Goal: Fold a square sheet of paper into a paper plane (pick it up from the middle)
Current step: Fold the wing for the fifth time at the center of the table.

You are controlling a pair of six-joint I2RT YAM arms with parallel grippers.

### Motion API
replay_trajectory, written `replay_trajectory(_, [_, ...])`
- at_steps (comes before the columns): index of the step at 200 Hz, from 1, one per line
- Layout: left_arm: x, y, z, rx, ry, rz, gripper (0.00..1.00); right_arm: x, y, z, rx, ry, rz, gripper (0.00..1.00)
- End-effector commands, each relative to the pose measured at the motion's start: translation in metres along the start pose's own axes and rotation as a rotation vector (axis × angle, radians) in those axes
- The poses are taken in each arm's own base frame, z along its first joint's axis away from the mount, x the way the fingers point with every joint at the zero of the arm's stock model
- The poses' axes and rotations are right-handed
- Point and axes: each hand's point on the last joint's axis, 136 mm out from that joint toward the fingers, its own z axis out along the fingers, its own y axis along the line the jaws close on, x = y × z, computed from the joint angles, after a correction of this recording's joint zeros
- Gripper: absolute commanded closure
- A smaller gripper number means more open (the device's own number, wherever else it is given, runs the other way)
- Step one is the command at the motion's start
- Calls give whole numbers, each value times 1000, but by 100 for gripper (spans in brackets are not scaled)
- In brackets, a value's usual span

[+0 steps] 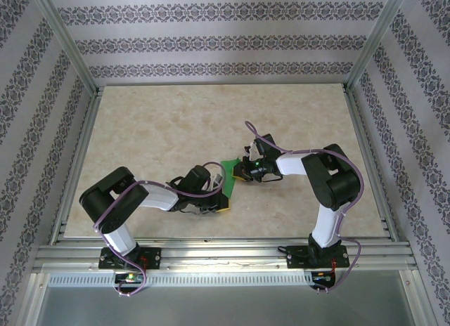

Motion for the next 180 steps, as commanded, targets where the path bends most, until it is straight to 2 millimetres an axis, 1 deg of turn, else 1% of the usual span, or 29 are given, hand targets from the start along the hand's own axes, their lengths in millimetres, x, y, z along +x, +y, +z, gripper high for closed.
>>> replay_trajectory(1, [3,-36,-14,98,-17,71,95,17,-32,15,111,44,33,88])
replay_trajectory(15, [-6,-54,-22,116,-43,120,94,17,-32,16,110,44,37,88])
replay_trajectory(30, [-17,-61,-28,84,-71,154,94,17,-31,16,108,45,35,88])
replay_trajectory(56, [-46,-46,-31,-10,-149,121,95,17,-31,16,109,43,37,88])
replay_trajectory(77, [-61,-38,-27,-20,-169,95,95,16,-30,15,106,41,34,88])
replay_trajectory(85, [-65,-39,-24,-14,-167,95,96,16,-30,15,107,41,34,88])
replay_trajectory(119, [-74,-41,-10,21,-149,91,96,16,-29,14,105,40,33,88])
replay_trajectory(146, [-75,-27,-3,-14,-145,73,96,17,-29,14,106,41,34,88])
replay_trajectory(180, [-72,-15,8,-26,-115,56,96,17,-29,15,105,43,35,88])
